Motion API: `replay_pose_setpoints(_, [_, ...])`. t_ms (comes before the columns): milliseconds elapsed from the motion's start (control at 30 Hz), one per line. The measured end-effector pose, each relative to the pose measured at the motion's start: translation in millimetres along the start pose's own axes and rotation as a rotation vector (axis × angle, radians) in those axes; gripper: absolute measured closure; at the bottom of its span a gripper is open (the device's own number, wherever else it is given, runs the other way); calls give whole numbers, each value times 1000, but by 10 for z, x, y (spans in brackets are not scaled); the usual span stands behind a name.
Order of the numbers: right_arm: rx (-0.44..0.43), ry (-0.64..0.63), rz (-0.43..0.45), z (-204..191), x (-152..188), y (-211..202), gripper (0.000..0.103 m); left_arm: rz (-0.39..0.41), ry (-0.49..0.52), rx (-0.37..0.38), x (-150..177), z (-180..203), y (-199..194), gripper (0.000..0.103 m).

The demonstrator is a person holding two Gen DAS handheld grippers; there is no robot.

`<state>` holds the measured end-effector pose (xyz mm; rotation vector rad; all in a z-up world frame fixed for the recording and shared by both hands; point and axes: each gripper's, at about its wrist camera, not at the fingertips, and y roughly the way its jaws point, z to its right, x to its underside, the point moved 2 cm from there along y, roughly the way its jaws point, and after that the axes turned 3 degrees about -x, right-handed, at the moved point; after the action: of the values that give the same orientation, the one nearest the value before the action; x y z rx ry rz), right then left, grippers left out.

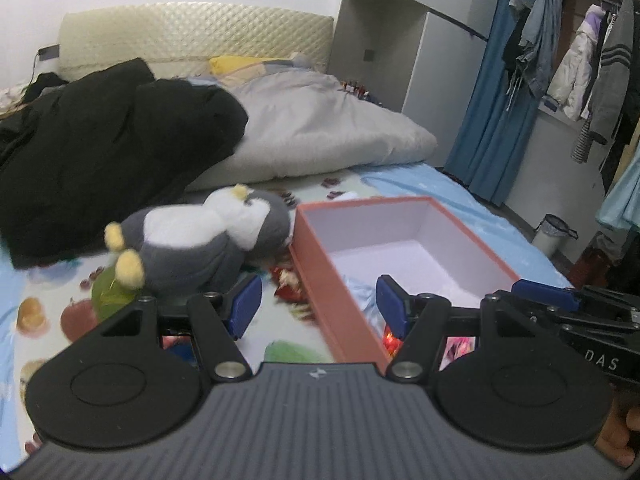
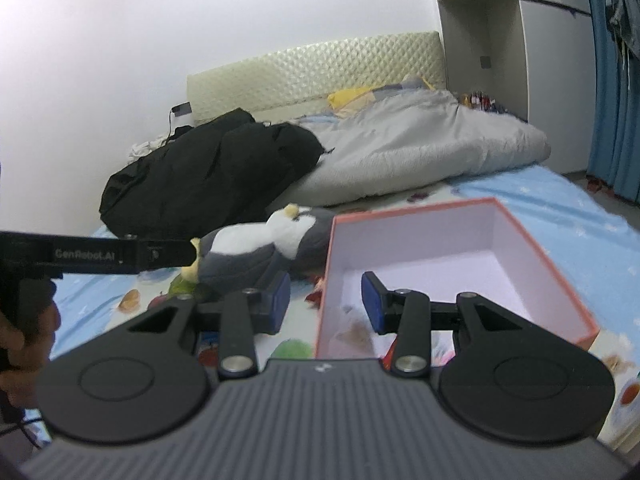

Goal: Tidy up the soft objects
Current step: 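Withdraw both grippers from the box back toward the pile, then lower the left gripper to the blue snack bag while the right gripper reaches the brown candy packet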

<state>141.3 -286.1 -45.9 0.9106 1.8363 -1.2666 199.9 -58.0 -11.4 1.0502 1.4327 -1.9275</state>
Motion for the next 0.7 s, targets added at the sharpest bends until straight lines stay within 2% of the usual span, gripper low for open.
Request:
replay_pose_setpoints(167, [-16, 27, -45, -141, 273, 27, 60, -12, -31, -25, 289, -157, -72, 34])
replay_pose_setpoints(333, [-20, -8, -78, -306, 494, 14, 60, -24, -60, -44, 568, -302, -171, 32])
replay_pose_setpoints(600, [-15, 33, -154, -420, 909, 1, 60, -82, -101, -69, 995, -419, -175, 32])
replay_pose_setpoints(700, [-13, 9, -182, -474, 1003, 64, 60, -104, -101, -84, 1112, -470, -123, 32])
